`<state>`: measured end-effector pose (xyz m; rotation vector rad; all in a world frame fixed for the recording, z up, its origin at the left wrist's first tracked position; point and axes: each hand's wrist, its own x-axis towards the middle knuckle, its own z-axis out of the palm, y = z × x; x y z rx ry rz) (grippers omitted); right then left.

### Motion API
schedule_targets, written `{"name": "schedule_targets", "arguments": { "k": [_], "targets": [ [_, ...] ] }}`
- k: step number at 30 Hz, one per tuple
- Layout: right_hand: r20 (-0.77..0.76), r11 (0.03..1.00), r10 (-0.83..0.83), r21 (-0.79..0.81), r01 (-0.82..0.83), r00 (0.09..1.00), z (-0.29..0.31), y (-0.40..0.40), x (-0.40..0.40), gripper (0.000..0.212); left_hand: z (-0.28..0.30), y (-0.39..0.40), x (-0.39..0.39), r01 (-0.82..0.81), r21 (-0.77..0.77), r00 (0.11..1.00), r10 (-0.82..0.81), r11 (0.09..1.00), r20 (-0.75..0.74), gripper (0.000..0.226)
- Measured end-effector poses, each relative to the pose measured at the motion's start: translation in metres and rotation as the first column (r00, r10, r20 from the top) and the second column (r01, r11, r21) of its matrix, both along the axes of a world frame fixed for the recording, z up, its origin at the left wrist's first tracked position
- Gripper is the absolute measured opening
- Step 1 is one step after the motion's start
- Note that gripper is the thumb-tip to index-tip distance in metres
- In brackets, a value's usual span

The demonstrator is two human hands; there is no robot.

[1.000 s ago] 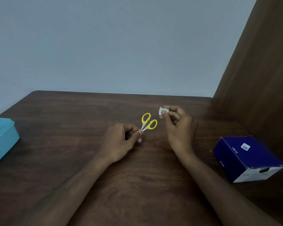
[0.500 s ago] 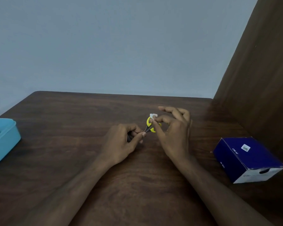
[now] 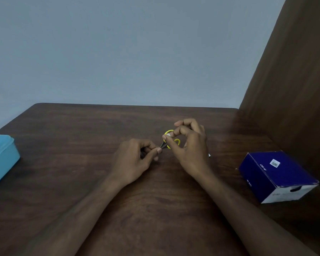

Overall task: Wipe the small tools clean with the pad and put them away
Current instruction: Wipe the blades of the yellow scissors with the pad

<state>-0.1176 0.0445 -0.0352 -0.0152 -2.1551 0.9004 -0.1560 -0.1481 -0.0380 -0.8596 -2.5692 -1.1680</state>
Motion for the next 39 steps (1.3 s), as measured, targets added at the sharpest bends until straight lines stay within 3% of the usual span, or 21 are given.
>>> {"name": "schedule_targets", "arguments": {
  "k": [8, 13, 17, 25, 30, 33, 36, 39],
  "targets": [
    [-0.021, 0.930, 0.127, -0.346, -0.127, 0.992, 0.004, 0.005, -0.003, 0.007, 0.002, 0.001, 0.001, -0.020, 0.045, 0.999, 0.018, 0.999, 0.045, 0.025],
    [-0.048, 0.899, 0.174, -0.401, -0.179, 0.984, 0.007, 0.005, -0.001, 0.003, 0.002, 0.001, 0.000, -0.027, 0.059, 0.999, 0.024, 0.998, 0.049, 0.025],
    [0.023, 0.905, 0.191, -0.391, -0.167, 0.981, 0.004, 0.004, -0.001, 0.009, 0.000, 0.000, -0.001, -0.004, 0.056, 1.000, 0.004, 0.998, 0.001, 0.022],
    [-0.026, 0.999, 0.020, -0.033, -0.021, 0.999, 0.010, 0.010, 0.006, 0.008, -0.003, -0.002, -0.004, -0.028, -0.014, 0.991, 0.026, 1.000, -0.132, 0.024],
    [0.099, 0.999, 0.027, -0.037, -0.023, 0.995, 0.009, 0.014, 0.005, 0.016, 0.000, -0.001, 0.002, -0.038, -0.113, 0.982, 0.017, 0.993, -0.186, 0.023],
    [0.092, 1.000, 0.014, 0.024, -0.016, 0.996, 0.010, 0.018, 0.004, 0.024, 0.002, 0.000, 0.004, -0.045, -0.156, 0.983, 0.016, 0.987, -0.183, 0.024],
    [0.041, 0.969, 0.046, 0.242, -0.054, 0.998, 0.014, 0.020, 0.003, 0.030, 0.002, 0.000, 0.004, -0.040, -0.155, 0.979, 0.008, 0.987, -0.201, 0.024],
    [0.037, 0.877, 0.118, 0.465, -0.122, 0.992, 0.016, 0.023, 0.000, 0.026, 0.000, -0.001, 0.003, -0.055, -0.139, 0.981, 0.028, 0.989, -0.191, 0.024]
  ]
}}
